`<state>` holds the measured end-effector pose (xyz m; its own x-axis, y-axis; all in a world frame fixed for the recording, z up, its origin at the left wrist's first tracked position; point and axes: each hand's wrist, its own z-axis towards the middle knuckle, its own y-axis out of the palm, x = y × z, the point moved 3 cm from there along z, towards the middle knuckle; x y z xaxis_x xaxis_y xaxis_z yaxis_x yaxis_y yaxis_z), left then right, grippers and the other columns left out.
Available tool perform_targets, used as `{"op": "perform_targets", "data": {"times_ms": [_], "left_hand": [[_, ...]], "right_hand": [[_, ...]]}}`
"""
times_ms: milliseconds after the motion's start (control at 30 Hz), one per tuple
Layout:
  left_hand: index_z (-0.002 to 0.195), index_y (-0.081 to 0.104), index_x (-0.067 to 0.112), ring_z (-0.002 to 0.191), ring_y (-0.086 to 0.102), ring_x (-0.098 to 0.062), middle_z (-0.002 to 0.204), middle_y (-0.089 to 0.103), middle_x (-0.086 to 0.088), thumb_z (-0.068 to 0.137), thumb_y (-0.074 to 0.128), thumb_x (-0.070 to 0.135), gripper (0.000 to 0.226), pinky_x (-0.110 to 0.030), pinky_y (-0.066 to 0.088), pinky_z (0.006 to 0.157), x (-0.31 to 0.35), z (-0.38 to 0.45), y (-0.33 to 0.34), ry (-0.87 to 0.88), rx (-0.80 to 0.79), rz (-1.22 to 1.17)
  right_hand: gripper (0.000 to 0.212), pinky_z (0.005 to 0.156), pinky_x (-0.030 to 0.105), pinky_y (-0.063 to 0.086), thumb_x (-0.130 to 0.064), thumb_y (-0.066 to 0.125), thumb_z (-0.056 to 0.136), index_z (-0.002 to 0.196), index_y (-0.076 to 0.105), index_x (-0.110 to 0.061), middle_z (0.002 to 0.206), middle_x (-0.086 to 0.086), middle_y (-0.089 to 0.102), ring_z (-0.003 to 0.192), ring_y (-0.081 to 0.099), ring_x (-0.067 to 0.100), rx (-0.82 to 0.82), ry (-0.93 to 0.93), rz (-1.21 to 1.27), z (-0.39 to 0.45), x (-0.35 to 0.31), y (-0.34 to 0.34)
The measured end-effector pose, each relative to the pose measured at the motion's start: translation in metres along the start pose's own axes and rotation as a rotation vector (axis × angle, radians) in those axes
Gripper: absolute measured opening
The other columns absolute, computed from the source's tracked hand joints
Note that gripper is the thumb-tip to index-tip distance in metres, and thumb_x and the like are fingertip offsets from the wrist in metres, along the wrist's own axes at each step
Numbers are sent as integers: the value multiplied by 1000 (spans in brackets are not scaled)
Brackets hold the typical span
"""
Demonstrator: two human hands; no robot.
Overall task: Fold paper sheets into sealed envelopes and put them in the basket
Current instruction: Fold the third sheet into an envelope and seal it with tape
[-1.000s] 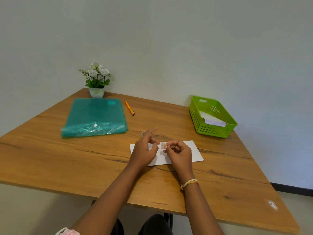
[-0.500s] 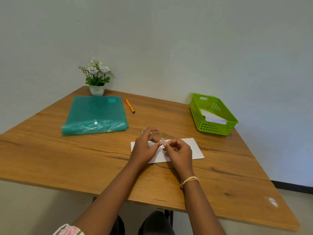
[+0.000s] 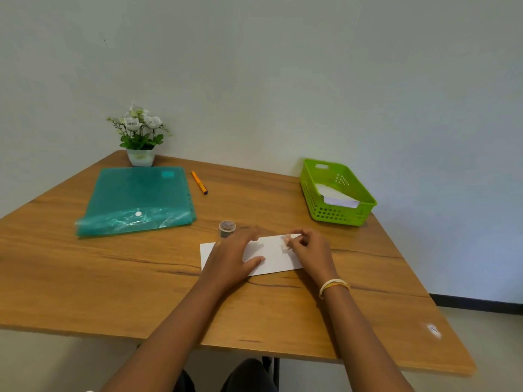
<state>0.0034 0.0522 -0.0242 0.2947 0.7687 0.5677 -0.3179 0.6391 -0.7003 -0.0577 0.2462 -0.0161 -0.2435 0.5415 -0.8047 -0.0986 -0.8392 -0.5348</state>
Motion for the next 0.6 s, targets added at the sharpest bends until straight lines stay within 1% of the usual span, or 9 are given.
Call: {"op": "perform_targets", "data": {"times_ms": [33, 67, 100, 133, 200, 300, 333, 433, 600], "left_hand": [[126, 56, 35, 115, 52, -6, 125, 60, 15, 82, 68, 41, 46, -31, 43, 93, 2, 0, 2, 44, -26, 34], [125, 59, 35, 119, 51, -6, 129, 58, 16, 84, 65, 44, 42, -33, 41, 97, 4, 1, 3, 69, -59, 68], [124, 60, 36, 123, 48, -6, 133, 56, 16, 86, 61, 47, 39, -36, 39, 100, 5, 1, 4, 73, -98, 104], [124, 60, 38, 127, 45, -5, 136, 54, 16, 88, 57, 50, 38, -38, 35, 104, 4, 1, 6, 64, -134, 139], [125, 59, 40, 132, 39, -4, 140, 49, 18, 90, 51, 54, 39, -40, 29, 109, 1, 1, 10, 41, -182, 182], [126, 58, 42, 135, 35, -5, 142, 47, 18, 90, 49, 59, 41, -38, 23, 111, -2, 0, 13, 17, -196, 179], [126, 59, 42, 134, 36, -6, 142, 47, 18, 89, 49, 60, 42, -37, 22, 111, -3, 0, 13, 9, -190, 171], [124, 59, 44, 132, 38, -9, 142, 47, 19, 86, 51, 63, 43, -35, 23, 108, -5, 0, 13, -10, -174, 158], [123, 59, 45, 129, 41, -10, 141, 48, 18, 85, 51, 64, 44, -35, 25, 106, -6, 0, 13, -26, -171, 147]], "right_hand": [[5, 59, 13, 43, -17, 71, 83, 87, 72, -20, 70, -3, 69, 66, 60, 4, 18, 42, -17, 9, 7, -9], [3, 65, 21, 47, -17, 72, 81, 84, 73, -17, 75, 0, 70, 72, 62, 11, 27, 84, -23, 17, 13, -17], [2, 70, 30, 49, -17, 73, 80, 80, 73, -15, 80, 3, 72, 77, 63, 17, 22, 118, -24, 24, 18, -22], [5, 71, 35, 49, -18, 74, 79, 78, 73, -14, 83, 3, 72, 79, 63, 19, -1, 139, -30, 30, 22, -26], [9, 68, 33, 46, -21, 76, 78, 77, 74, -12, 82, 1, 71, 76, 60, 15, -70, 158, -48, 38, 27, -28], [18, 58, 26, 38, -20, 75, 82, 79, 74, -2, 70, -5, 65, 64, 51, 8, -166, 195, -59, 47, 30, -28], [18, 56, 24, 37, -20, 74, 82, 76, 73, -3, 67, -6, 63, 63, 50, 8, -201, 219, -69, 50, 29, -27], [18, 55, 23, 36, -19, 76, 81, 67, 68, -13, 65, -3, 60, 64, 49, 9, -289, 260, -115, 56, 27, -27], [19, 51, 22, 34, -16, 77, 81, 65, 67, -15, 61, -3, 57, 59, 47, 10, -346, 280, -187, 61, 23, -27]]}}
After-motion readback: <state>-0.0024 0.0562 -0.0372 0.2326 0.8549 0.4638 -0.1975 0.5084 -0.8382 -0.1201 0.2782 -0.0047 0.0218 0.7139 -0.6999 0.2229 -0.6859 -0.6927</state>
